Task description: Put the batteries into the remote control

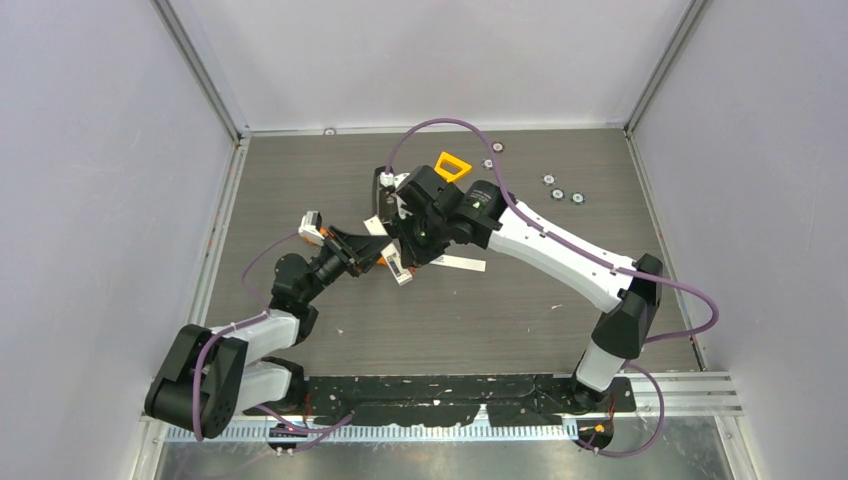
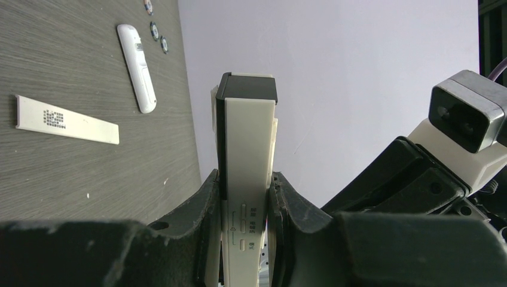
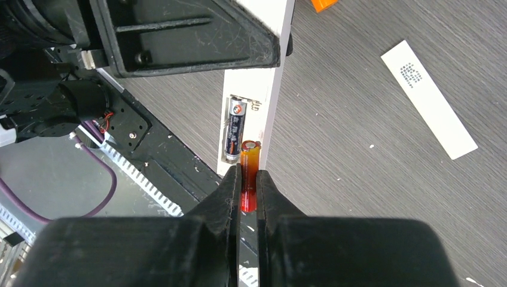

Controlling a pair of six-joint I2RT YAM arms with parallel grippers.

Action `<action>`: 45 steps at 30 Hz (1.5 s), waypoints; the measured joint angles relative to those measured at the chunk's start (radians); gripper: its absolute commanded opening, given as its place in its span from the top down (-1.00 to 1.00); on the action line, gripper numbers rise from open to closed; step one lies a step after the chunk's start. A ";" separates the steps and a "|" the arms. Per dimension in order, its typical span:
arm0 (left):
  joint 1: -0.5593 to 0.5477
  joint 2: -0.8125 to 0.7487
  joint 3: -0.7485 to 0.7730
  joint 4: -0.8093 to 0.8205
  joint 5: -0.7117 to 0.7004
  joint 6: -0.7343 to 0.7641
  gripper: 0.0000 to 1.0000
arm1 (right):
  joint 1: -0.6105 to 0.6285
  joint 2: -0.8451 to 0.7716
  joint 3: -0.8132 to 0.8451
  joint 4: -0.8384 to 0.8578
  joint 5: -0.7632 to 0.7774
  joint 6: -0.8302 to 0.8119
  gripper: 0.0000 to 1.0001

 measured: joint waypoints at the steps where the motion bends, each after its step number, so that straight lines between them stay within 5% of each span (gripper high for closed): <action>1: 0.000 0.000 0.000 0.001 0.000 0.000 1.00 | 0.000 0.007 0.006 -0.004 0.004 0.000 0.81; 45: 0.000 -0.007 0.000 0.003 -0.014 0.009 1.00 | 0.001 0.097 0.068 -0.038 0.018 0.045 0.49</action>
